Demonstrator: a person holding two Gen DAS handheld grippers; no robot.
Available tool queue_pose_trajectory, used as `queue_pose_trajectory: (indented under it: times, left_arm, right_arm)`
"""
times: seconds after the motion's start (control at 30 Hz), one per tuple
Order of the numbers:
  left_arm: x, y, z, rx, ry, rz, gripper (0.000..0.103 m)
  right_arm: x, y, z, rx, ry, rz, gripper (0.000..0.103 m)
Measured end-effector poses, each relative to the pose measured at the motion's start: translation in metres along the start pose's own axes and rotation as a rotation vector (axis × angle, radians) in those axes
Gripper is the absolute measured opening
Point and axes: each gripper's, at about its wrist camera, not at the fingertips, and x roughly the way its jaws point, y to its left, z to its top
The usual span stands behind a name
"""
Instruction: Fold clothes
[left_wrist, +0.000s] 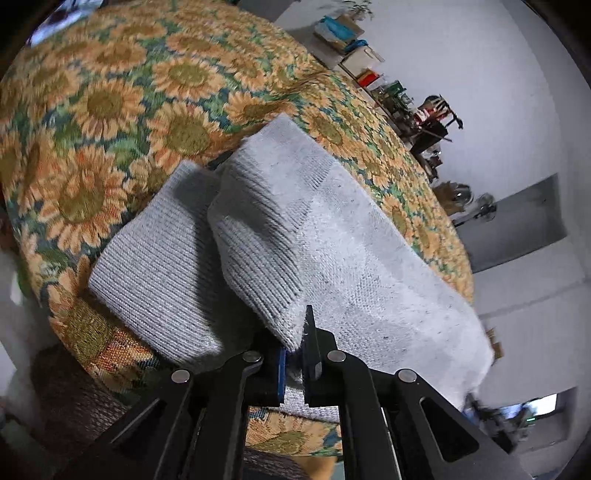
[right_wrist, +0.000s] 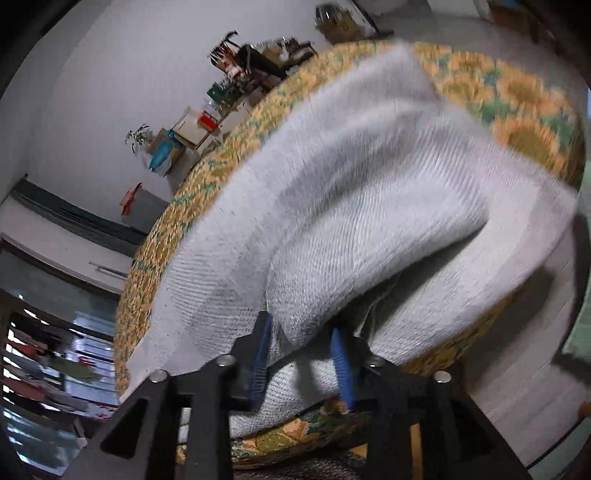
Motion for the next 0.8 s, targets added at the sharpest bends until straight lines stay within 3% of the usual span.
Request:
queue_pose_trajectory:
  times: [0.17, 0.27, 0.3, 0.4, 0.43, 0.47, 0.6, 0.63, 0.67, 0.73, 0.8]
  left_arm:
    - [-0.007, 0.004, 0.003, -0.050, 0.027, 0.005, 0.013]
    - [-0.021, 0.011, 0.003, -0.105, 0.041, 0.013, 0.033]
    - [-0.026, 0.014, 0.004, -0.123, 0.045, 0.016, 0.044]
    - [-0.055, -0.001, 0.004, -0.133, -0.072, -0.023, 0.068]
    - [-0.062, -0.009, 0.005, -0.129, -0.118, -0.048, 0.069]
    - [-0.068, -0.016, 0.006, -0.126, -0.164, -0.073, 0.069]
    - [-0.050, -0.050, 0.021, 0.015, -0.297, -0.055, 0.065]
    - [-0.045, -0.059, 0.024, 0.051, -0.330, -0.050, 0.050]
    - [-0.036, -0.063, 0.026, 0.068, -0.337, -0.019, 0.042]
    - [-0.014, -0.065, 0.030, 0.092, -0.311, 0.028, 0.016]
    - [0.004, -0.054, 0.027, 0.092, -0.283, 0.081, 0.013]
  right_arm:
    - [-0.032, -0.002, 0.014, -0.003, -0.088, -0.036, 0.049]
    - [-0.044, 0.006, 0.024, -0.024, -0.140, -0.049, 0.049]
    - [-0.048, 0.010, 0.027, -0.037, -0.158, -0.052, 0.049]
    - [-0.042, 0.048, 0.033, -0.180, -0.177, -0.021, 0.049]
    - [-0.035, 0.061, 0.031, -0.229, -0.166, -0.006, 0.049]
    - [-0.027, 0.075, 0.029, -0.278, -0.153, 0.011, 0.049]
    - [0.029, 0.124, 0.012, -0.447, -0.068, 0.111, 0.046]
    - [0.044, 0.128, 0.013, -0.449, -0.056, 0.109, 0.047]
    - [0.054, 0.124, 0.014, -0.445, -0.057, 0.098, 0.048]
    - [0.067, 0.119, 0.014, -0.448, -0.075, 0.081, 0.047]
    - [0.081, 0.115, 0.013, -0.499, -0.083, 0.055, 0.045]
